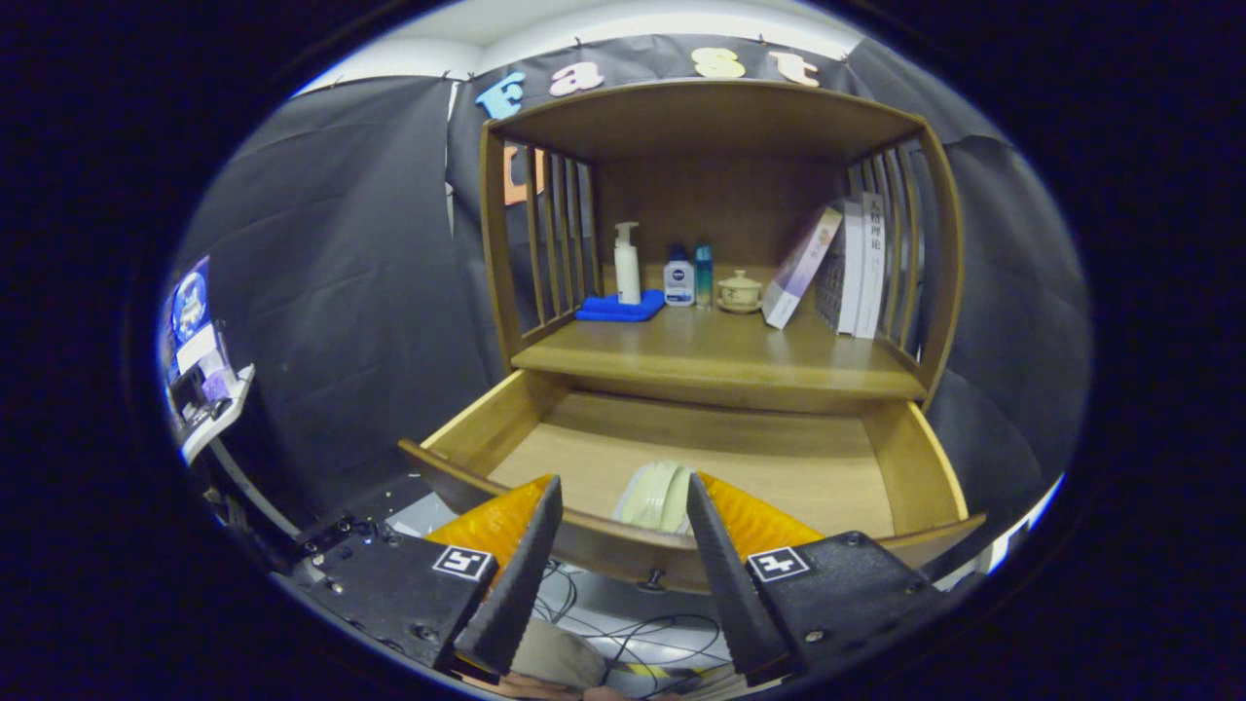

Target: Pull open the drawer, take out the items inside it, and place them on the countertop above the cabinet.

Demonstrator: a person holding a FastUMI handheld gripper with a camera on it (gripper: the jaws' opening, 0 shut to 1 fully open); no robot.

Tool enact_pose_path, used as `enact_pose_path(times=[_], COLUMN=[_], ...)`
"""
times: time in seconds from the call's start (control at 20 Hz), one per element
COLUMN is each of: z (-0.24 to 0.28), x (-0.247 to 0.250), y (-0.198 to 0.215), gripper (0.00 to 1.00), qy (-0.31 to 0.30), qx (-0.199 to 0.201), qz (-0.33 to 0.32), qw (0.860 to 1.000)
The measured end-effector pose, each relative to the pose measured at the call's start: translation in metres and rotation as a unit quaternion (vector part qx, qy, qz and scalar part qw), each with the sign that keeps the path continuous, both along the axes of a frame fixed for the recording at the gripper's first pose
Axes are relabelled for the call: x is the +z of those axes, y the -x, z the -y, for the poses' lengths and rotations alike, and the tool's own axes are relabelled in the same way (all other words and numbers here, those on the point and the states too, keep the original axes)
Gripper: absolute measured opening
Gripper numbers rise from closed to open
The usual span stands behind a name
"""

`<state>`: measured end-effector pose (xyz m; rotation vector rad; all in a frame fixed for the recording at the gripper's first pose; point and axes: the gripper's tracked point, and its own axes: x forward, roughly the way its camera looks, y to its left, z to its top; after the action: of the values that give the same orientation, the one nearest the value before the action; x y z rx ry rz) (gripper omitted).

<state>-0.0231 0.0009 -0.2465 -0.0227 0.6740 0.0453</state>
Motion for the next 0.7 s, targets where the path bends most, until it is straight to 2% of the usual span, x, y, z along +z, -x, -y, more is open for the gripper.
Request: enact_pose_path(times=[0.1, 0.15, 0.5, 0.7], z=[0.008, 0.011, 0.035, 0.026], x=[-0.003, -0.006, -0.051, -0.065], y=[-0.009, -0.014, -0.041, -0.057], gripper=[0.92, 0.94, 0.92, 0.91], qy=[-0.002, -0.006, -0.002, -0.007], qx=[-0.009, -0.012, -0.037, -0.017], qz=[-0.034, -0.054, -0.178, -0.214], qw=[0.999, 0.998, 0.983, 0.977])
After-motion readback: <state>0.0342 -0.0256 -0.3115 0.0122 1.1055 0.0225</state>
